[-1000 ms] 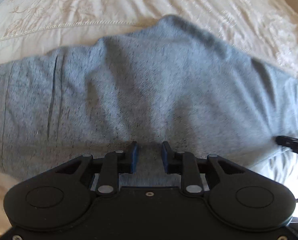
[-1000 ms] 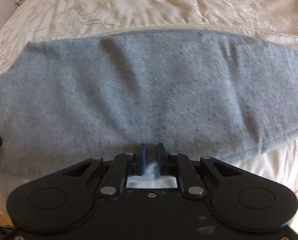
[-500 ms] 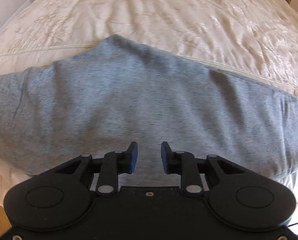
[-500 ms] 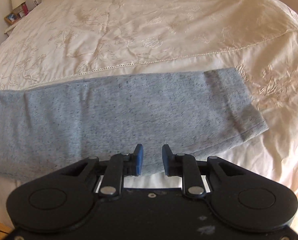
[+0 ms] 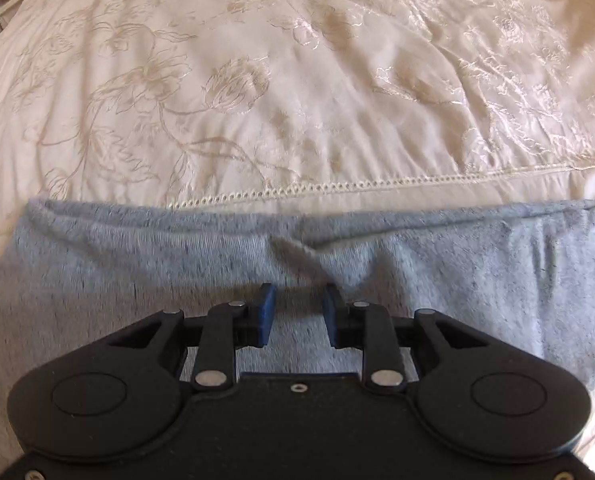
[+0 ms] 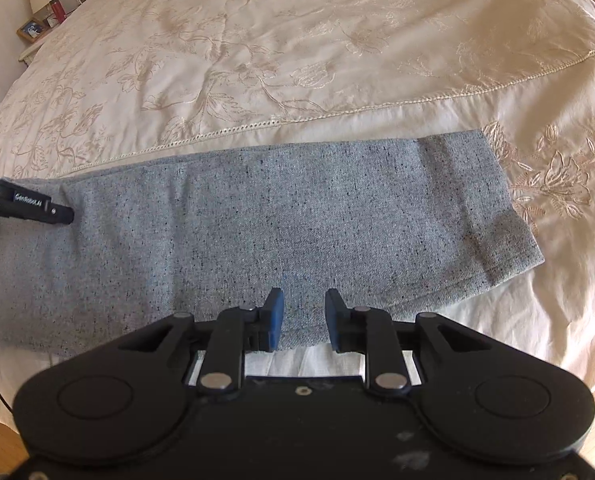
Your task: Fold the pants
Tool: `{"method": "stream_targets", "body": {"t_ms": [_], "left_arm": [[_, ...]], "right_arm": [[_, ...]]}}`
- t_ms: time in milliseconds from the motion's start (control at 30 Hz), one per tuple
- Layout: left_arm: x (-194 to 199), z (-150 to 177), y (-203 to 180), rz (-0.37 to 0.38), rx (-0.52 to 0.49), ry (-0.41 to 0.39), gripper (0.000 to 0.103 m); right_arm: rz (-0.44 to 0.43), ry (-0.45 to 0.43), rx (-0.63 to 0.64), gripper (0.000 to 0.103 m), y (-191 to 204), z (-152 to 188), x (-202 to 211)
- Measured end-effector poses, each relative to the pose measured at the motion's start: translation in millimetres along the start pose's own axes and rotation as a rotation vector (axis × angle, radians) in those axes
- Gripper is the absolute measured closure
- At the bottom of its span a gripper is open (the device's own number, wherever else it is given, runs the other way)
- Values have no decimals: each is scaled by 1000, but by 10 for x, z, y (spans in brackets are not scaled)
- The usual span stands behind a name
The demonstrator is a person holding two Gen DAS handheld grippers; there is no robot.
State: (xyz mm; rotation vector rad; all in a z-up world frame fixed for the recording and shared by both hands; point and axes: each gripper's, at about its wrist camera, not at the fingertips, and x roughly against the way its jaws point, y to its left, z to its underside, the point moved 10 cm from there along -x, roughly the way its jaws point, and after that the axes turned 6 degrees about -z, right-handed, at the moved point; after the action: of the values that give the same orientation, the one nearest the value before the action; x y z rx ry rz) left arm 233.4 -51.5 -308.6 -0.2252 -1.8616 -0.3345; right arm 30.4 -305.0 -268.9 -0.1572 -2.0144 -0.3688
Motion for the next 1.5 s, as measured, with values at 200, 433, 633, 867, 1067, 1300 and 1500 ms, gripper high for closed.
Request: {"method": "stream_targets", "body": {"t_ms": [200,433,633,867,1067,1300,1500], "left_arm": [[-108,-390,40,0,20,-14,68],[295,-274,8,56,60,-75,68],[681,103,-177,89,43,-97,68],[792,587,-566,90,19,-30,68],[837,686,-822,89,44,-10,68],[885,656,-1088,68,35,-22,68],[911,634,-1250,51,6,-30,68]], "right_arm": [[26,-4,-109,77,-178,144,56],[66,-67,-359,72,-824,174,176],[99,-106,-511,71,-1368,133,186],[105,-112,-504,70,-1800,-10,134],[47,-107,-474,68,-1939,-117,89],[-76,-100,-530,65,-2029,-42,2],[-128,-112,-647,63,-2183,-70,-235]]}}
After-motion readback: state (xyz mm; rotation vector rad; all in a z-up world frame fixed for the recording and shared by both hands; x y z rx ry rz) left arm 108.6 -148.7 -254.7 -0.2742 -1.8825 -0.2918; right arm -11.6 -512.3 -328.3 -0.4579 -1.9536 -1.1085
